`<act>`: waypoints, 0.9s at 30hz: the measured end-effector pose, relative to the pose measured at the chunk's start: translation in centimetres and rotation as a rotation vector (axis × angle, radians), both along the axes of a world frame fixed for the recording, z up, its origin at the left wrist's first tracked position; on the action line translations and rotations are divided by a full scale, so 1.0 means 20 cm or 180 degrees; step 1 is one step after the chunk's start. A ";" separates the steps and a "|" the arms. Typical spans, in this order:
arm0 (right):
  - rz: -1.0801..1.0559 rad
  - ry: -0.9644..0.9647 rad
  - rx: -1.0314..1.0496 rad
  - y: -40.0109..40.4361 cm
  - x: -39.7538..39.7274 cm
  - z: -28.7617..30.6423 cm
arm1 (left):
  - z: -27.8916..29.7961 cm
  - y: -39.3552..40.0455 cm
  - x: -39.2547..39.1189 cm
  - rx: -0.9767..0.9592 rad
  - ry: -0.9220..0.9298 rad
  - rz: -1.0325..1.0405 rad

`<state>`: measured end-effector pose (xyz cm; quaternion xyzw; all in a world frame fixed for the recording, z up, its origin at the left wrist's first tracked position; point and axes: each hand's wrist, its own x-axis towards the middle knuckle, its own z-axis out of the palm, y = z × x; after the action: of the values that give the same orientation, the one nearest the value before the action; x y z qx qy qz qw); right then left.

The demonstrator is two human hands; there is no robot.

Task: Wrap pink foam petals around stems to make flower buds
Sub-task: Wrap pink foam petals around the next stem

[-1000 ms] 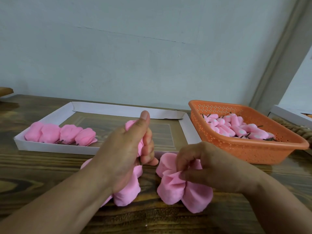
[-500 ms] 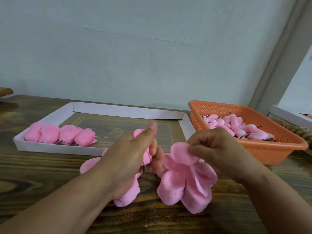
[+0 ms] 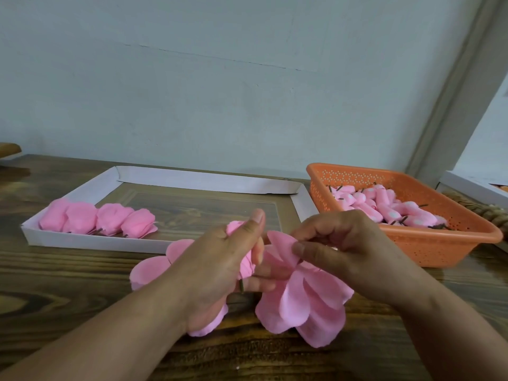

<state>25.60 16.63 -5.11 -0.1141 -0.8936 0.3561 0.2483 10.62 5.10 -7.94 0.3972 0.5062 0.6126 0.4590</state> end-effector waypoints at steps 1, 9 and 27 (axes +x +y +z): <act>0.0034 -0.0013 -0.0020 0.00 0.00 0.00 | 0.00 0.00 0.00 0.0041 -0.0009 -0.0054; 0.0234 -0.0133 0.0034 -0.04 -0.01 0.01 | 0.05 -0.03 0.03 -0.0191 0.1115 0.0474; 0.0538 0.0540 0.0216 -0.19 -0.04 0.03 | 0.03 -0.06 0.02 0.0207 0.2035 -0.0415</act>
<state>24.88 12.90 -4.54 0.0006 -0.8873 0.3537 0.2959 11.03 3.92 -7.25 0.6155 0.5783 0.4421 0.3023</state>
